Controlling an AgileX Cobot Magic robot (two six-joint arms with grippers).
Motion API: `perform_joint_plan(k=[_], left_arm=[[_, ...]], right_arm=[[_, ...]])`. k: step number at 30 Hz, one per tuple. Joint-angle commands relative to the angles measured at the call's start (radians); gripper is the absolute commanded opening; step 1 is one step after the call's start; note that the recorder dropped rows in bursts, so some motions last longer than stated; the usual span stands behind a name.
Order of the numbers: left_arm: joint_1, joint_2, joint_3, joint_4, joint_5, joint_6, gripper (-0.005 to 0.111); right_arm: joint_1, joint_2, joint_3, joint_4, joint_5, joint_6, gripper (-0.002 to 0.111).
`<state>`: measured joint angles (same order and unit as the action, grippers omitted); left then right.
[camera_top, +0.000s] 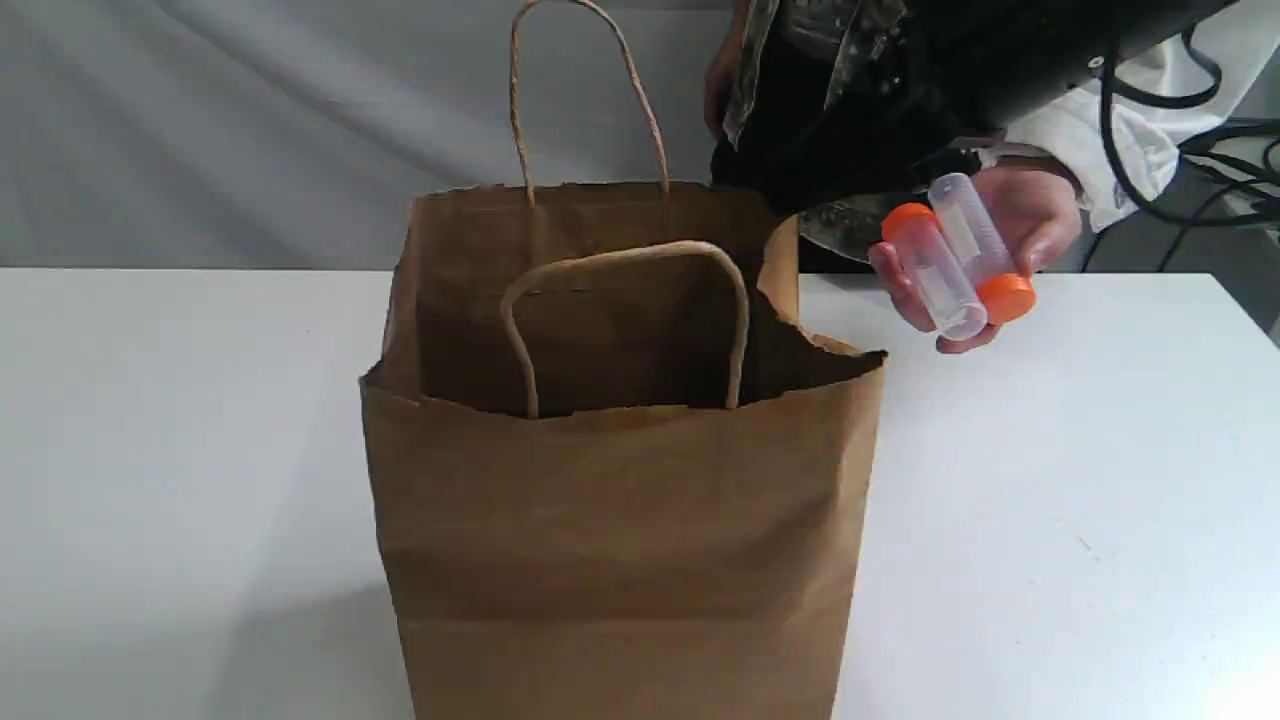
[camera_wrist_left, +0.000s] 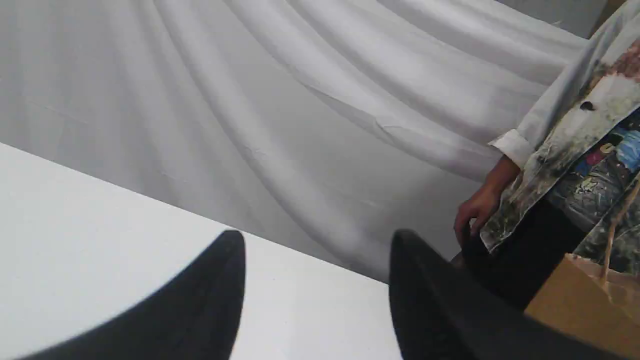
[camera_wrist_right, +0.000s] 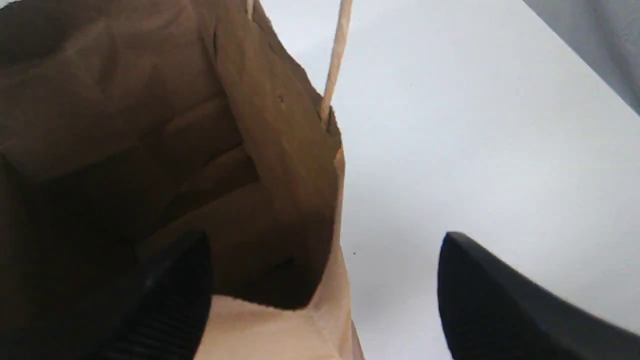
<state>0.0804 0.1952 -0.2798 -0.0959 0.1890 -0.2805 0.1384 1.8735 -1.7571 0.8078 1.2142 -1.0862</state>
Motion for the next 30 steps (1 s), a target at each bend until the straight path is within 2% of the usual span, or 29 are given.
perform_joint_plan(k=[1, 6, 12, 14, 20, 23, 25, 27, 28, 30], left_arm=[[0.001, 0.005, -0.005, 0.001, -0.004, -0.004, 0.047], [0.001, 0.005, -0.005, 0.001, -0.004, -0.004, 0.047], [0.001, 0.005, -0.005, 0.001, -0.004, -0.004, 0.047], [0.001, 0.005, -0.005, 0.001, -0.004, -0.004, 0.046], [0.001, 0.005, -0.005, -0.092, -0.015, -0.008, 0.046], [-0.003, 0.005, -0.010, -0.174, 0.050, 0.034, 0.032], [-0.011, 0.005, -0.046, -0.265, 0.140, 0.147, 0.016], [-0.021, 0.005, -0.097, -0.361, 0.222, 0.363, 0.003], [-0.027, 0.005, -0.139, -0.447, 0.286, 0.548, 0.000], [-0.027, 0.007, -0.202, -0.597, 0.399, 0.805, 0.000]], right_arm=[[0.002, 0.019, -0.015, 0.053, 0.007, -0.017, 0.064], [0.002, 0.041, -0.025, 0.096, 0.007, -0.017, 0.063], [0.003, 0.070, -0.025, 0.064, 0.007, -0.003, 0.055], [0.012, 0.078, -0.025, 0.062, 0.007, 0.005, 0.048], [0.030, 0.087, -0.025, 0.004, 0.007, 0.005, 0.002], [0.039, 0.087, -0.025, -0.037, 0.007, 0.005, 0.000], [0.046, 0.087, -0.025, -0.039, 0.007, 0.005, 0.000], [0.051, 0.087, -0.025, -0.039, 0.007, 0.005, 0.000], [0.053, 0.087, -0.025, -0.032, 0.007, 0.005, 0.000], [0.053, 0.087, -0.025, -0.021, 0.007, 0.005, 0.000]])
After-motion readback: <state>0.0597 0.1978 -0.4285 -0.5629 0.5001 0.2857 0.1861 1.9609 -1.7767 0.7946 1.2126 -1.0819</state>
